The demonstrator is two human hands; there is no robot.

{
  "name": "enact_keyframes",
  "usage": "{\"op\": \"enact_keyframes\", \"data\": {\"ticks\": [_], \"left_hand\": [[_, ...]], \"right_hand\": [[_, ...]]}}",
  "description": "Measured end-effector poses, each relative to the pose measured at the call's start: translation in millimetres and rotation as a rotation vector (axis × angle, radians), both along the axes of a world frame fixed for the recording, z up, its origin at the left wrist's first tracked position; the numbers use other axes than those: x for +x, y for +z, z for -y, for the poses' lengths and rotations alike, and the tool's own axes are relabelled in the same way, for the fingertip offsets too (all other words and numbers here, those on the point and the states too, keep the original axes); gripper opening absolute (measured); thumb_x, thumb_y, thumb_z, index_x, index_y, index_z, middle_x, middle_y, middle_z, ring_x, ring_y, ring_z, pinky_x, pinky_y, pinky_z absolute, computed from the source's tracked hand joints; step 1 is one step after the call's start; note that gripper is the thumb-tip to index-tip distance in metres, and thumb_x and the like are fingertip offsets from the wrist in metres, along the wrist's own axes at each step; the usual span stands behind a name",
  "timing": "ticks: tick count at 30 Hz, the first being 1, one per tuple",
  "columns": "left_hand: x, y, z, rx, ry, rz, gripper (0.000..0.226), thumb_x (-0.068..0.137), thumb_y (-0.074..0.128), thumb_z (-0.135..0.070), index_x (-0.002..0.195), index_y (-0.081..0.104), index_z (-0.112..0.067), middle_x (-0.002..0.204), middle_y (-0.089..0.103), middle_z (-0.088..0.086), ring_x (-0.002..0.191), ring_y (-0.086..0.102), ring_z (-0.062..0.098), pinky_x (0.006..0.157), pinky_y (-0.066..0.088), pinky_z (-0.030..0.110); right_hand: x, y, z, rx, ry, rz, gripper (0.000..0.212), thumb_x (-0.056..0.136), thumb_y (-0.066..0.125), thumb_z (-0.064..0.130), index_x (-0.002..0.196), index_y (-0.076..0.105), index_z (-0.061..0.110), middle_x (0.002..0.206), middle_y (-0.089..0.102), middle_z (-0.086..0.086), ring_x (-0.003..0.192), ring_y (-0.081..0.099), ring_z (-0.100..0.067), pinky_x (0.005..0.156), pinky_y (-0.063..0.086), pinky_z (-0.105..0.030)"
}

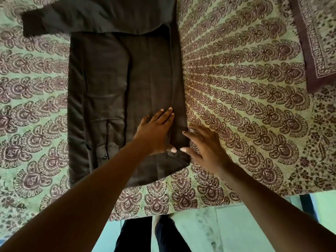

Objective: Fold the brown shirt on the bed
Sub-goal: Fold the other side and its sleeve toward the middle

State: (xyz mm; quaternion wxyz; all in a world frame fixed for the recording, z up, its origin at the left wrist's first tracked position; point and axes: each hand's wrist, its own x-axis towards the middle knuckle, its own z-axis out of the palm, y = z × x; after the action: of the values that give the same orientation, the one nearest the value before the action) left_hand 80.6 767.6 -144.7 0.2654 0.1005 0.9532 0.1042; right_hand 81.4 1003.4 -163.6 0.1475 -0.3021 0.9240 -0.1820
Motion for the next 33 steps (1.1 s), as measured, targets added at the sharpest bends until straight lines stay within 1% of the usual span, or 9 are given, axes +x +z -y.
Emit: {"op": "enact_keyframes", "data": {"ticks": [3, 6, 9, 12, 15, 21, 25, 30, 33], "left_hand": [[-6, 14, 17, 0.129, 0.186, -0.065, 0.095, 0.083, 0.072, -0.060, 0.160, 0.027, -0.026, 0.167, 0.022, -0.007, 0.153, 0.027, 0.018, 0.115, 0.037, 0.048], [-13, 18, 49, 0.327, 0.475, -0.218, 0.052, 0.087, 0.073, -0.039, 0.136, 0.057, -0.029, 0.143, 0.054, -0.005, 0.126, 0.057, 0.023, 0.099, 0.053, 0.048], [-25, 24, 87, 0.376, 0.709, -0.346, 0.035, 0.090, 0.072, -0.035, 0.123, 0.064, -0.026, 0.121, 0.064, -0.005, 0.105, 0.064, 0.019, 0.087, 0.056, 0.040], [-40, 25, 130, 0.387, 0.872, -0.425, 0.021, 0.092, 0.069, -0.033, 0.113, 0.064, -0.031, 0.112, 0.067, -0.006, 0.099, 0.067, 0.020, 0.084, 0.055, 0.039], [-55, 21, 178, 0.401, 0.983, -0.494, 0.023, 0.093, 0.066, -0.028, 0.114, 0.066, -0.021, 0.113, 0.072, 0.006, 0.106, 0.068, 0.031, 0.088, 0.056, 0.046], [-91, 16, 268, 0.339, 1.052, -0.500, 0.031, 0.096, 0.064, -0.022, 0.125, 0.059, -0.012, 0.125, 0.062, 0.013, 0.114, 0.060, 0.034, 0.090, 0.051, 0.045], [-124, 5, 324, 0.357, 1.125, -0.458, 0.040, 0.094, 0.065, -0.023, 0.133, 0.054, -0.022, 0.137, 0.045, 0.014, 0.124, 0.052, 0.037, 0.096, 0.049, 0.046], [-175, -2, 375, 0.400, 1.344, -0.267, 0.049, 0.090, 0.063, -0.020, 0.136, 0.052, -0.031, 0.144, 0.034, 0.020, 0.135, 0.033, 0.045, 0.112, 0.037, 0.055], [-202, -5, 399, 0.369, 1.445, -0.236, 0.042, 0.087, 0.064, -0.025, 0.129, 0.063, -0.033, 0.145, 0.038, 0.020, 0.135, 0.028, 0.040, 0.108, 0.031, 0.043]], "right_hand": [[-11, 9, 21, -0.105, -0.110, -0.040, 0.048, 0.099, 0.046, 0.053, 0.130, 0.064, 0.021, 0.138, 0.054, -0.001, 0.130, 0.049, -0.023, 0.098, 0.044, -0.052], [-29, 10, 53, -0.235, -0.175, -0.045, 0.040, 0.100, 0.050, 0.047, 0.123, 0.067, 0.019, 0.131, 0.058, -0.002, 0.123, 0.055, -0.024, 0.096, 0.048, -0.051], [-53, 2, 95, -0.318, -0.206, -0.056, 0.037, 0.100, 0.056, 0.042, 0.121, 0.070, 0.015, 0.129, 0.063, -0.004, 0.121, 0.059, -0.023, 0.095, 0.051, -0.051], [-77, -2, 141, -0.372, -0.241, -0.036, 0.034, 0.099, 0.061, 0.037, 0.121, 0.072, 0.014, 0.129, 0.065, -0.003, 0.122, 0.061, -0.020, 0.098, 0.053, -0.046], [-100, 1, 192, -0.391, -0.264, 0.000, 0.034, 0.098, 0.062, 0.034, 0.124, 0.071, 0.013, 0.131, 0.065, 0.000, 0.126, 0.059, -0.017, 0.103, 0.051, -0.043], [-157, 11, 304, -0.409, -0.252, 0.025, 0.029, 0.096, 0.067, 0.021, 0.123, 0.071, 0.012, 0.128, 0.065, -0.001, 0.122, 0.059, -0.013, 0.107, 0.048, -0.032], [-201, 12, 369, -0.369, -0.199, 0.033, 0.032, 0.097, 0.064, 0.023, 0.128, 0.067, 0.017, 0.133, 0.062, 0.001, 0.128, 0.054, -0.015, 0.107, 0.048, -0.041], [-251, 5, 424, -0.198, -0.184, -0.010, 0.043, 0.095, 0.062, 0.023, 0.137, 0.062, 0.015, 0.148, 0.053, -0.004, 0.142, 0.043, -0.023, 0.111, 0.038, -0.052], [-272, -4, 439, -0.066, -0.194, 0.040, 0.048, 0.099, 0.059, 0.029, 0.145, 0.054, 0.021, 0.153, 0.048, 0.001, 0.145, 0.038, -0.019, 0.114, 0.032, -0.049]]}}
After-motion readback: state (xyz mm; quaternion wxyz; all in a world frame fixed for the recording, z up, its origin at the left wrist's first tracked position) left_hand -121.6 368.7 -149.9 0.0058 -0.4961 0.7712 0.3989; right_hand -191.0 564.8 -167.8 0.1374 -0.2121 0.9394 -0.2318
